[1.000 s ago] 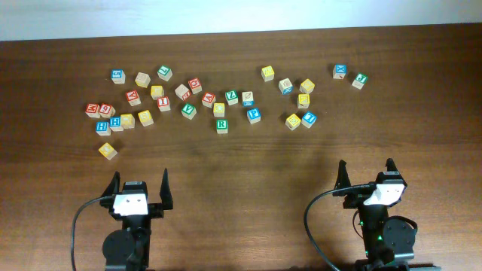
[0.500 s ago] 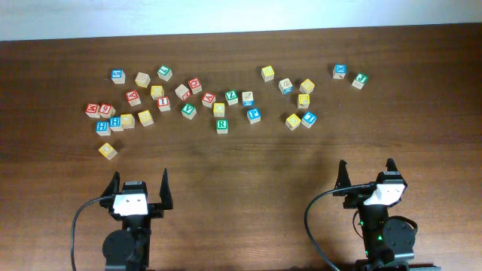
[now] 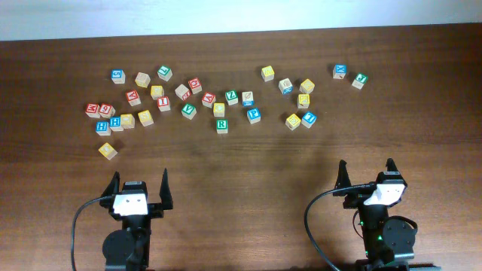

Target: Spell out RSS

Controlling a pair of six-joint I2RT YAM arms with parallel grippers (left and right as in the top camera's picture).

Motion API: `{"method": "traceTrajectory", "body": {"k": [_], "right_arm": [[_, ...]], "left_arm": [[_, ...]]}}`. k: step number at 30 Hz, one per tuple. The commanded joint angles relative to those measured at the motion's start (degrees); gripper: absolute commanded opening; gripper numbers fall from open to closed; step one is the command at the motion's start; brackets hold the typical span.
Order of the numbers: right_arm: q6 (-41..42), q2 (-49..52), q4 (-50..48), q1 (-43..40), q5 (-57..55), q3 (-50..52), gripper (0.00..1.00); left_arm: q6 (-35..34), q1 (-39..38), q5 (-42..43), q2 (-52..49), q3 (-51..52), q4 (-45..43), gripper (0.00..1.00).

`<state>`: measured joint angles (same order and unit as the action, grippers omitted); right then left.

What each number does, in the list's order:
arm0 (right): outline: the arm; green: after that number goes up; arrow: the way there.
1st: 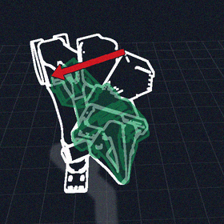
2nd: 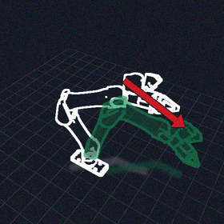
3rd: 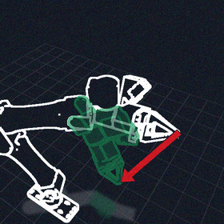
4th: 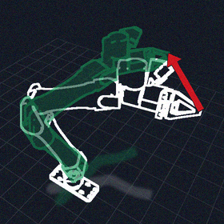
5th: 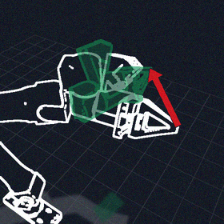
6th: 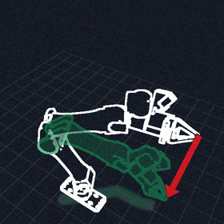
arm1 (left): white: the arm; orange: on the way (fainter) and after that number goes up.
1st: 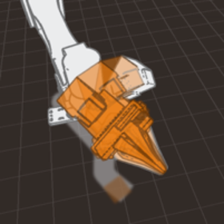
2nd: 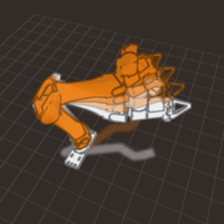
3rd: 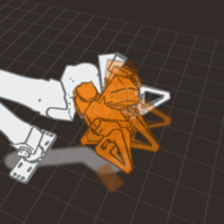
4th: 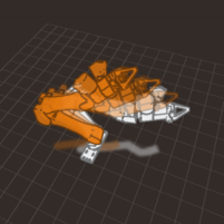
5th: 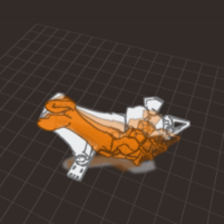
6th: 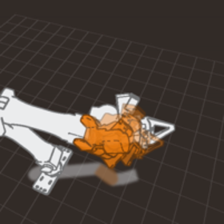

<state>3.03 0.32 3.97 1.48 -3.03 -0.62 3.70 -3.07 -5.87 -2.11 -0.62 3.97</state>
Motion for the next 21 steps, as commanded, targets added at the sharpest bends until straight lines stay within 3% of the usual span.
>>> {"method": "traceTrajectory", "body": {"k": [1,9,14,16,18,21], "right_arm": [[0.4,0.2,0.3,-0.4,-1.3,0.3,0.98],[0.4,0.2,0.3,-0.4,-1.3,0.3,0.98],[0.4,0.2,0.3,-0.4,-1.3,0.3,0.98],[0.4,0.2,0.3,-0.4,-1.3,0.3,0.98],[0.4,0.2,0.3,-0.4,-1.3,0.3,0.98],[0.4,0.2,0.3,-0.4,-1.3,0.3,0.98]], "left_arm": [[1.1,-0.3,-1.0,-0.2,0.1,0.2,0.99],[1.1,-0.3,-0.8,-0.2,0.1,0.2,0.99],[1.1,-0.3,29.7,-0.2,0.1,-1.0,0.99],[0.6,-0.3,34.0,-0.2,0.1,-2.1,0.99],[-4.4,-0.3,39.0,-0.2,0.0,-8.0,0.99],[-11.4,-0.3,39.3,-0.2,-1.4,-18.2,0.99]]}}
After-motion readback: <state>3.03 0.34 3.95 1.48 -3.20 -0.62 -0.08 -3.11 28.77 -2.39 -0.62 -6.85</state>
